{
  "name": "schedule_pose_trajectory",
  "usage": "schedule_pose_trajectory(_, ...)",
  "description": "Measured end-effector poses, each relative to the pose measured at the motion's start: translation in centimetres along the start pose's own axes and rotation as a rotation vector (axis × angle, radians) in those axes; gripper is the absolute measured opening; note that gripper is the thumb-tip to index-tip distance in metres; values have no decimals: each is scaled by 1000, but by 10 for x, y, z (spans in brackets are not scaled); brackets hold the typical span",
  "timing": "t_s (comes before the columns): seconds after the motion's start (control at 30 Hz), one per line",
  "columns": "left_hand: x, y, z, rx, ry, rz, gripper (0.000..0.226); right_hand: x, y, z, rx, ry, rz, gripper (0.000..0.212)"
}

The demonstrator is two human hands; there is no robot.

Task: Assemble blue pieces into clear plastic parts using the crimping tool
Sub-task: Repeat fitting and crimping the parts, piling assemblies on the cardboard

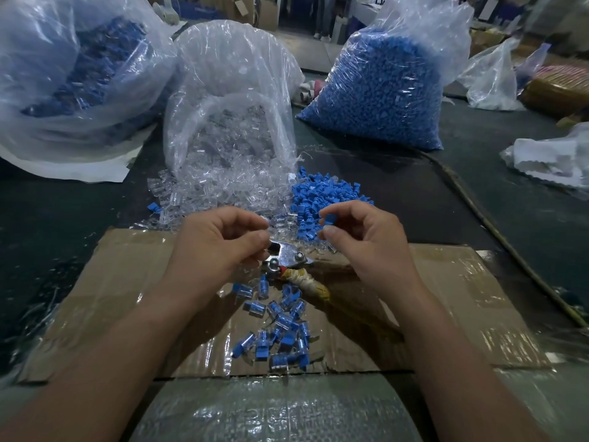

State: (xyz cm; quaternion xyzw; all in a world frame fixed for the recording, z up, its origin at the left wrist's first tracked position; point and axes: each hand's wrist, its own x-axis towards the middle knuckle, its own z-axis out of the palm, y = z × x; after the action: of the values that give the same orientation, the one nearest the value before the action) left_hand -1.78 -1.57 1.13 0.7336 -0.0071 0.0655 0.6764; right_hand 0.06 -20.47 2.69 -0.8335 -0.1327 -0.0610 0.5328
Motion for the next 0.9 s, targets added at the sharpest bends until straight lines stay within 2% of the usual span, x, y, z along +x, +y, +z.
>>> schedule_pose_trajectory(0.27,-2,4,4,-39,-65,-3,14,-9,-15,21,20,-97,-173,30)
schedule_pose_trajectory(0.4,-4,7,6,-100,-124,-36,19,-8,-13,22,15,-112,-149,20)
schedule_pose_trajectory(0.77,-5,10,6,-170,-174,-117,13,-7,-7,20,47,-155,-152,30)
schedule_pose_trajectory(0.9,-5,12,7,-152,-186,-147,18,-8,-5,21,-22,-145,-189,24)
